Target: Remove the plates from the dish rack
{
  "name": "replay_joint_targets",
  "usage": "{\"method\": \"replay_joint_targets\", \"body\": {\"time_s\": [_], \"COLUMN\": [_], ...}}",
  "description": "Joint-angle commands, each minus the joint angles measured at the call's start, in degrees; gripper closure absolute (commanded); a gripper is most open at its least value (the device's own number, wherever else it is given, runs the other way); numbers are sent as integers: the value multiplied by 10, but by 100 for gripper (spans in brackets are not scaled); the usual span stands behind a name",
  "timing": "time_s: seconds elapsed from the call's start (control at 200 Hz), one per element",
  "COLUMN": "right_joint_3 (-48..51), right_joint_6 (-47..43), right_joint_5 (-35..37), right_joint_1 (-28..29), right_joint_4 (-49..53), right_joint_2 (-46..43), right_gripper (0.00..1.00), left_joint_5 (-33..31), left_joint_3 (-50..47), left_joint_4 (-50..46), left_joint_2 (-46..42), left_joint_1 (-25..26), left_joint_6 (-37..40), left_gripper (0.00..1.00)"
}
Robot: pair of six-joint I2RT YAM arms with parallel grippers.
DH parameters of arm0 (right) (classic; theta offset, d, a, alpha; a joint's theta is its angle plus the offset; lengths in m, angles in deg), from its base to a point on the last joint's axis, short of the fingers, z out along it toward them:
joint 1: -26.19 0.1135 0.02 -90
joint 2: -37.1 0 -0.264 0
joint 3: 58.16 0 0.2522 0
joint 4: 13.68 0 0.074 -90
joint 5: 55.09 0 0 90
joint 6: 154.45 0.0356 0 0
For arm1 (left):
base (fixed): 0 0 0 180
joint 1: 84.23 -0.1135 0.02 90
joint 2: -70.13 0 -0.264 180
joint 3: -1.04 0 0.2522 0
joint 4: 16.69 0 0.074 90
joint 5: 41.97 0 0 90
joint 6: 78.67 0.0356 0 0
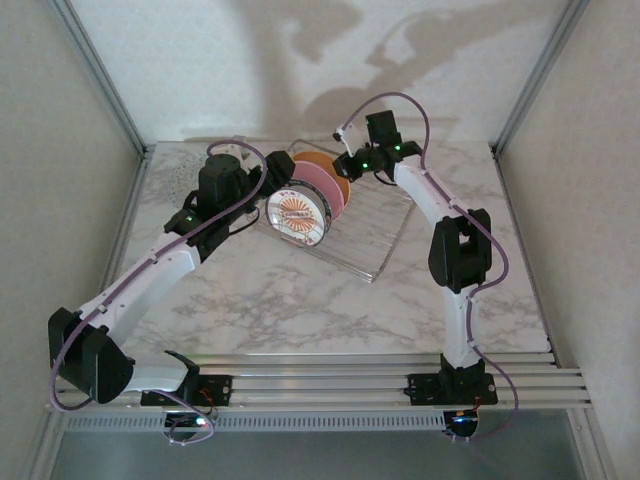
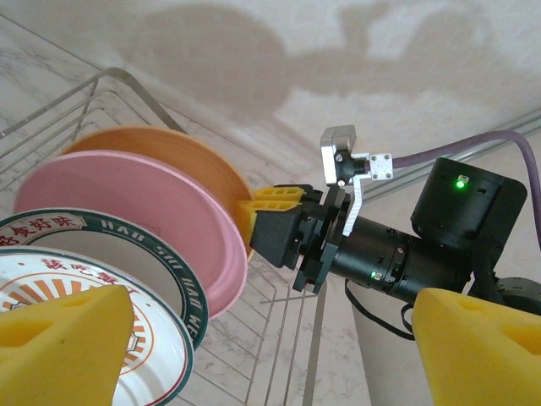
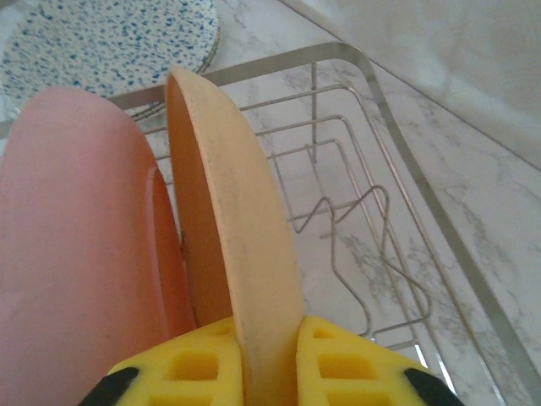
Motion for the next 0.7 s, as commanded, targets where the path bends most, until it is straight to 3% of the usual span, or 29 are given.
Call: {"method": "replay_joint_targets", "body": {"time_s": [0.0,0.18,0.696], "right_joint_3": [-18,-17,40], "right_joint_6": [2,-3,-41], "right_joint_5": [9,50,202], "right_joint_1": [12,26,75], "right_joint_4": [14,8,-68], "right_joint_2": [-4,-17,-69], "right_gripper": [90,100,100], "left_joint_5": [5,4,2], "left_joint_3": [1,-1,-4], "left_joint_4": [10,11,13], "left_joint_2": [0,-1,-2], "left_joint_1": [5,5,5], "left_joint_6": [-1,0,0], "left_gripper": [14,14,14]}}
